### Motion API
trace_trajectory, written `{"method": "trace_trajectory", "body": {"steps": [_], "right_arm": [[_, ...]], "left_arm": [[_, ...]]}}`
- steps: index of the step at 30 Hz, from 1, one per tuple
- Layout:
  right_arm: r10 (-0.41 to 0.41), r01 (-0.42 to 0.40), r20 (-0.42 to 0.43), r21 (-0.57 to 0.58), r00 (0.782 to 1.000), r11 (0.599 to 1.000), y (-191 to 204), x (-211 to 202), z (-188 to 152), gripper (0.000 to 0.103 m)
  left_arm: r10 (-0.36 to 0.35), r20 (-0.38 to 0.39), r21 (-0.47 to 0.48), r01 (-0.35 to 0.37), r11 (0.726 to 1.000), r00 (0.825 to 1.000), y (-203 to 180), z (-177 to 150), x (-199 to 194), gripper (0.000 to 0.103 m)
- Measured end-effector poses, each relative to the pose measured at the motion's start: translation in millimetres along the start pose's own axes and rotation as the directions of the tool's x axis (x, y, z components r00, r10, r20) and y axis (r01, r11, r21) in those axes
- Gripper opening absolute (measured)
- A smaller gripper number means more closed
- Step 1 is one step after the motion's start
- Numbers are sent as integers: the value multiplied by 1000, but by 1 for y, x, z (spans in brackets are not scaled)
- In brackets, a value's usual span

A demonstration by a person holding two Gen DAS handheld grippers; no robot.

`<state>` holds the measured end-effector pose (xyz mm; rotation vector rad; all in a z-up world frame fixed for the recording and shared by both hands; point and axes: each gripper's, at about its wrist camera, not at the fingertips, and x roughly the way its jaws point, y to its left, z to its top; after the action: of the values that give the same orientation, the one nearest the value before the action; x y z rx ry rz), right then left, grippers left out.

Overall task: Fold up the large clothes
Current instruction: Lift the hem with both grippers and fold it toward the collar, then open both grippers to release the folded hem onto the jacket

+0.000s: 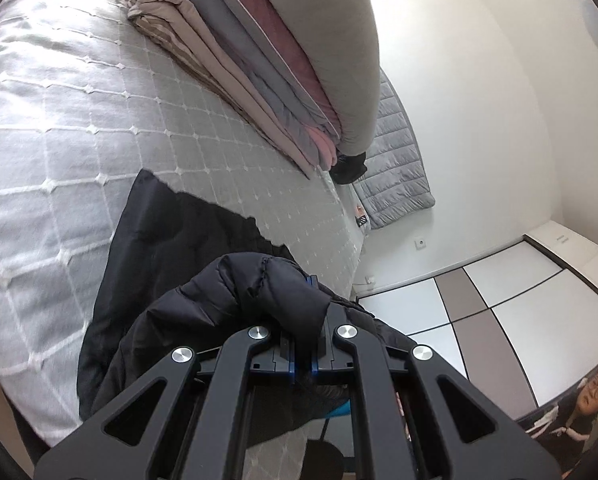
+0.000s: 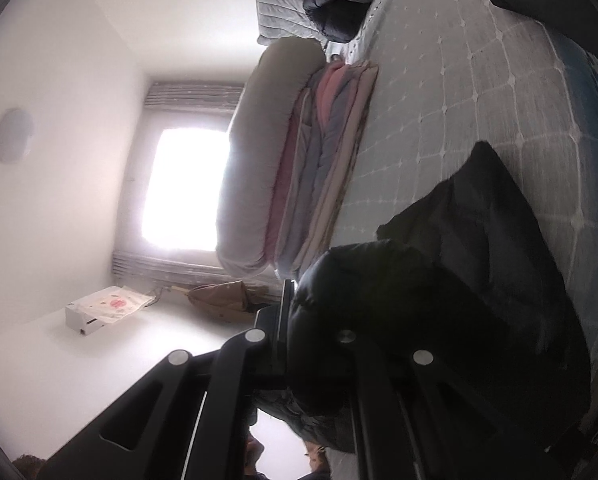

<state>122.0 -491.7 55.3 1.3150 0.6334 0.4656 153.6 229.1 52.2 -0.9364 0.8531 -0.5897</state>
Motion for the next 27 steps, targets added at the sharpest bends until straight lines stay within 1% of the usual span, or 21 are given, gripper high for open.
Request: {"method": "trace_trajectory", "body": {"steps": [3,7,9,11,12,13,14,16,18,19,20,22,23,25,26,27], "right_arm": [[-51,51,2,12,999,999,-12,17,16,7],[-127,127,-3,44,992,991,-39,40,32,8],[-163,163,-13,70,987,984,-56,52,39,9],[-214,217,-38,102,976,971,-75,67,46,10],[-237,242,-55,120,970,963,-84,74,49,10],[-253,261,-74,144,965,955,-95,80,51,10],[-258,271,-94,166,962,948,-104,85,53,11],[-249,266,-109,190,962,945,-110,87,55,11],[-239,260,-127,186,963,948,-110,86,57,13],[-235,256,-131,186,963,948,-109,85,57,13],[-227,250,-133,192,965,949,-108,83,58,16],[-210,234,-132,211,969,949,-108,80,63,22],[-203,226,-122,222,971,948,-108,77,65,25],[-203,225,-111,237,973,945,-104,75,70,30],[-227,243,-97,232,969,942,-100,72,71,36],[-239,252,-82,224,968,942,-94,68,70,44]], "left_arm": [[11,1,-15,-11,1000,1000,8,19,26,4],[49,-4,-46,-49,998,999,28,35,60,4],[69,-8,-75,-69,995,998,43,40,76,4],[107,-18,-115,-108,987,994,64,45,95,5],[121,-25,-139,-124,983,992,74,46,102,6],[142,-41,-170,-147,975,989,87,47,111,9],[146,-53,-201,-153,967,988,99,46,118,10],[127,-65,-253,-139,957,990,115,46,125,12],[101,-72,-273,-117,955,992,119,49,126,13],[87,-71,-281,-104,954,994,120,51,126,16],[69,-62,-287,-84,954,996,119,53,124,17],[29,-42,-292,-40,956,999,118,55,119,25],[2,-31,-306,-11,952,1000,118,56,119,28],[-26,-3,-329,23,944,1000,119,56,116,38],[-40,8,-337,40,941,999,119,56,114,41],[-64,27,-352,69,934,998,119,55,112,49]]}}
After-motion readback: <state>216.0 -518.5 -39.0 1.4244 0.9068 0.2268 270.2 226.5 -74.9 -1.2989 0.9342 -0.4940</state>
